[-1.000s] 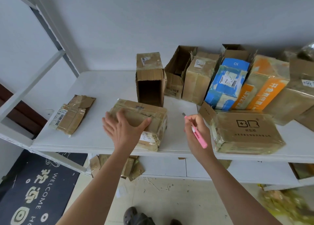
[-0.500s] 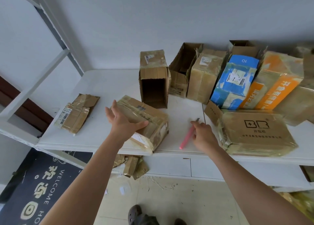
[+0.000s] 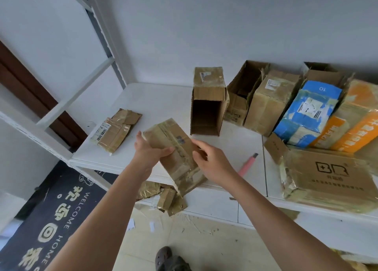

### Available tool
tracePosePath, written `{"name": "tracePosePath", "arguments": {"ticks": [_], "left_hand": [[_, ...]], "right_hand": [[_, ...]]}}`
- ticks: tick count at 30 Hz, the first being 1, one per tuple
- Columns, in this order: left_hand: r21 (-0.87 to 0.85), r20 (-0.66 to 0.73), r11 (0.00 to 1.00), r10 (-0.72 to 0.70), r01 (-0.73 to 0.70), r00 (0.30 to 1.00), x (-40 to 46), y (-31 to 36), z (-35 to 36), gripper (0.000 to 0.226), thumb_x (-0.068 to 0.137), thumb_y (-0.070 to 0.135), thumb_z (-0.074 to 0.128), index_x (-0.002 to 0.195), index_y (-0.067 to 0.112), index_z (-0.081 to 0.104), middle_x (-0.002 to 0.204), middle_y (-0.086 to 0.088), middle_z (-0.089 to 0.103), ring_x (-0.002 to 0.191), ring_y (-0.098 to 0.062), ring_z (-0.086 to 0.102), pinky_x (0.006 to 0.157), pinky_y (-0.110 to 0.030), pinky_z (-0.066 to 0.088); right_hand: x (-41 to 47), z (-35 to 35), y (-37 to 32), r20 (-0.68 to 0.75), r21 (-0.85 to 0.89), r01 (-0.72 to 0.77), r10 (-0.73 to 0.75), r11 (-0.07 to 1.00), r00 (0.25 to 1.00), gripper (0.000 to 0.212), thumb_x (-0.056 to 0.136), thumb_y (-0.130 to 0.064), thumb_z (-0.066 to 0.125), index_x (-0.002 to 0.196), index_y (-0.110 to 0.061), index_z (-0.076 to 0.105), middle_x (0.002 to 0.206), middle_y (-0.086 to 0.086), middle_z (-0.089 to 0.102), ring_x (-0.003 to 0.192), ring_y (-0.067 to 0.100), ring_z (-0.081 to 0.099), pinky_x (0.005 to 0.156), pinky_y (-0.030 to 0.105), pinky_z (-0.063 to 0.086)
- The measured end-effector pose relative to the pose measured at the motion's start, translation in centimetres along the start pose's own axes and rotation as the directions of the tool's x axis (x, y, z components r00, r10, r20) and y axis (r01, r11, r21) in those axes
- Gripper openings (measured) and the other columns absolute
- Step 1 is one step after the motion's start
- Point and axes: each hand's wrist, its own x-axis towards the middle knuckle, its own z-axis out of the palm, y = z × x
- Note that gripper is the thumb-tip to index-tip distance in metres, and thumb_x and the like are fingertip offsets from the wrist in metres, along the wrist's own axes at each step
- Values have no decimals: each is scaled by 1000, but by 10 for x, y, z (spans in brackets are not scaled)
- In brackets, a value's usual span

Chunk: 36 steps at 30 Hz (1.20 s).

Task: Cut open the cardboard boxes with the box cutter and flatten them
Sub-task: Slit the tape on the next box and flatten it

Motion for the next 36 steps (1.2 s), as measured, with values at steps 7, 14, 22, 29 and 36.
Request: {"name": "tracePosePath", "arguments": {"ticks": [7,14,22,29,36], "left_hand": [[-29,61,986,-163,165,985,-12,-9,-6,73,79,17,82,139,18,41,108,-5,66,89,-29,71,73,-44,61],[100,-50,993,-57,61,997,-9,-11,7,70,81,18,79,141,21,44,104,-1,61,81,-18,67,54,-29,57],[86,-30,984,-153,155,988,-15,-48,-10,73,75,19,85,140,19,51,106,-11,70,88,-25,71,79,-43,60],[181,-121,982,-38,60,992,-12,-47,-2,61,71,20,87,126,20,61,111,-6,68,88,-18,68,69,-26,54],[388,-140,922,61,-2,988,-15,-48,10,60,69,24,87,124,23,64,107,-7,71,95,-23,68,83,-37,56]], "right_hand": [[3,8,-3,17,-86,-4,5,996,1000,46,101,-17,52,146,-14,46,144,2,53,132,16,50,109,28,42],[19,11,-17,-31,-351,-64,57,934,998,59,90,-47,65,135,-13,50,128,3,54,115,19,54,89,29,45],[27,37,-19,-71,-466,-157,140,871,988,43,81,-44,68,63,-15,43,75,1,50,69,21,51,50,27,30],[29,38,-16,-88,-456,-173,149,873,985,71,74,-65,71,113,-12,45,102,1,59,97,24,62,75,32,48],[23,39,1,-57,-319,-293,290,901,955,78,69,-62,78,117,-13,41,99,-4,50,101,24,60,73,30,45]]}}
